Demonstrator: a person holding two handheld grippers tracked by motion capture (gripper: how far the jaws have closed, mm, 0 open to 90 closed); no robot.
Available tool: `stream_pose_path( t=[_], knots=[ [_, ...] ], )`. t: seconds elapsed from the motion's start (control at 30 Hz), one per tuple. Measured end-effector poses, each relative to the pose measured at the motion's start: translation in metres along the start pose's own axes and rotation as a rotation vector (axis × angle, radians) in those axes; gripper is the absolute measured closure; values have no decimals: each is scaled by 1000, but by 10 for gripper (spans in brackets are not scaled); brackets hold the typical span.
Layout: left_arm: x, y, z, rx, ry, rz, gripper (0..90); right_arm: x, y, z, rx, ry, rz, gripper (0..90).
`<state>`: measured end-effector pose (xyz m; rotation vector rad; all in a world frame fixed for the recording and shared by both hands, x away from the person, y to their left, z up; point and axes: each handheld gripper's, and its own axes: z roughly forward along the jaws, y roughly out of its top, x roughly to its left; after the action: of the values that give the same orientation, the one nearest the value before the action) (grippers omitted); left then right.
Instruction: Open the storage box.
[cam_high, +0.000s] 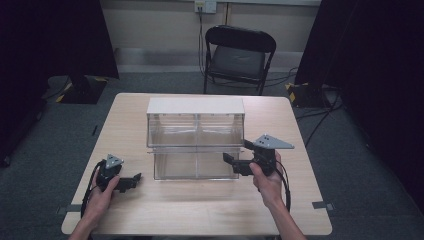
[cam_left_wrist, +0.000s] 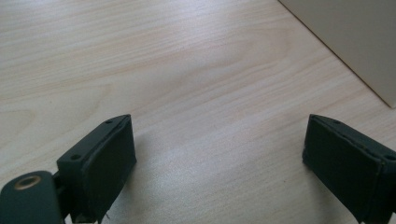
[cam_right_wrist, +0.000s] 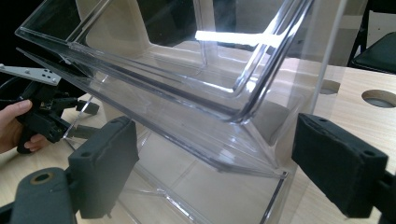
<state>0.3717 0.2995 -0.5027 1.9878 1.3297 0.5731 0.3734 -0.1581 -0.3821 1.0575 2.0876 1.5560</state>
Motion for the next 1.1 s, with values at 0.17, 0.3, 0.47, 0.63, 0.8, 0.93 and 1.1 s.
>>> stream_pose_path(
  t=[0.17, 0.3, 0.47, 0.63, 0.8, 0.93, 1.1],
  knots=[
    [0, 0, 0, 0, 0, 0, 88, 0, 0, 0, 0, -1, -1, 138],
    [0, 0, 0, 0, 0, 0, 88, 0, 0, 0, 0, 0, 0, 138],
    [0, 0, 0, 0, 0, 0, 88, 1, 0, 0, 1, -3, -3, 138],
    [0, 0, 0, 0, 0, 0, 88, 1, 0, 1, -1, -3, -3, 138],
    [0, 0, 0, 0, 0, 0, 88, 2, 1, 1, -1, -8, -4, 138],
    [0, 0, 0, 0, 0, 0, 88, 2, 1, 1, 0, -7, -9, 138],
    [0, 0, 0, 0, 0, 0, 88, 2, 1, 1, 1, -7, -9, 138]
  ],
)
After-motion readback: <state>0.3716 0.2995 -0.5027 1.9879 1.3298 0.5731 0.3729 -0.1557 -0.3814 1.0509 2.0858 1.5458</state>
